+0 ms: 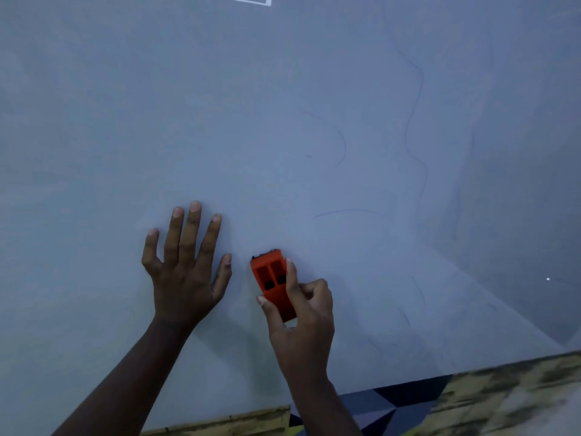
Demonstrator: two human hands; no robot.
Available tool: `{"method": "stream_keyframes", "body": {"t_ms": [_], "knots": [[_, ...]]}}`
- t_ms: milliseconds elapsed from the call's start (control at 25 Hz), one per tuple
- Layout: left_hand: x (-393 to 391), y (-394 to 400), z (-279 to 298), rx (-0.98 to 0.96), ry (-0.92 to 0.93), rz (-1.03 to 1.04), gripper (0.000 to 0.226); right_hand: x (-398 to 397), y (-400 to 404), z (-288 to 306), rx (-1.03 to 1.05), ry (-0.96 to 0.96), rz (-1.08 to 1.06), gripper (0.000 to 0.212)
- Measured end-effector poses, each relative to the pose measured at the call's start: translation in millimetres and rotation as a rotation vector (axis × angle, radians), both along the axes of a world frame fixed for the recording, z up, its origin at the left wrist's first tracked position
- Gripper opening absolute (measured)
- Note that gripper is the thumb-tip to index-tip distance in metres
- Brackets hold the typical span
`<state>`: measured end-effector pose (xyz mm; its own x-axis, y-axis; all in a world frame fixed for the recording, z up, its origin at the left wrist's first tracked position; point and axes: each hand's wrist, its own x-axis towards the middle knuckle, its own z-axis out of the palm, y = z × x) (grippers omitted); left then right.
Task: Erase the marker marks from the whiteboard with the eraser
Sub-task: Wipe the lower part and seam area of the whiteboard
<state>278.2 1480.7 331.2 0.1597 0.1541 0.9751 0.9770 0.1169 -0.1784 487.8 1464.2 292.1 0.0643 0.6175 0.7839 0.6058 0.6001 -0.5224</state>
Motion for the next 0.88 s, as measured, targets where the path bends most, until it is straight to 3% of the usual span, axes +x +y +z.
{"method": "stream_keyframes", "body": {"t_ms": [120,200,400,520,680,800,880], "knots": [[-0.6,0.0,0.8,0.002,0.001,0.006,0.069,9.8,2.5,12.1,0.028,-0.049,0.007,0.079],[0.6,-0.5,1.0,0.013,0.001,0.002,0.068,19.2,9.7,35.3,0.017,0.023,0.018,0.079],[0.9,-1.8,1.1,0.001,0.005,-0.006,0.068,68.9,36.9,86.0,0.01,0.396,0.044,0.069],[0.7,-2.1,1.2,0.0,0.005,0.004,0.068,106.5,48.5,81.8,-0.091,0.726,-0.014,0.066],[0.9,-1.8,0.1,0.0,0.003,0.008,0.069,139.1,52.2,74.7,-0.268,1.17,0.108,0.071],[1.4,-1.6,-0.1,-0.006,0.003,0.009,0.069,130.1,53.7,85.3,-0.243,1.194,0.131,0.07],[2.2,-2.1,1.2,-0.002,0.001,-0.004,0.068,115.3,54.8,101.5,-0.159,1.064,0.062,0.069]]}}
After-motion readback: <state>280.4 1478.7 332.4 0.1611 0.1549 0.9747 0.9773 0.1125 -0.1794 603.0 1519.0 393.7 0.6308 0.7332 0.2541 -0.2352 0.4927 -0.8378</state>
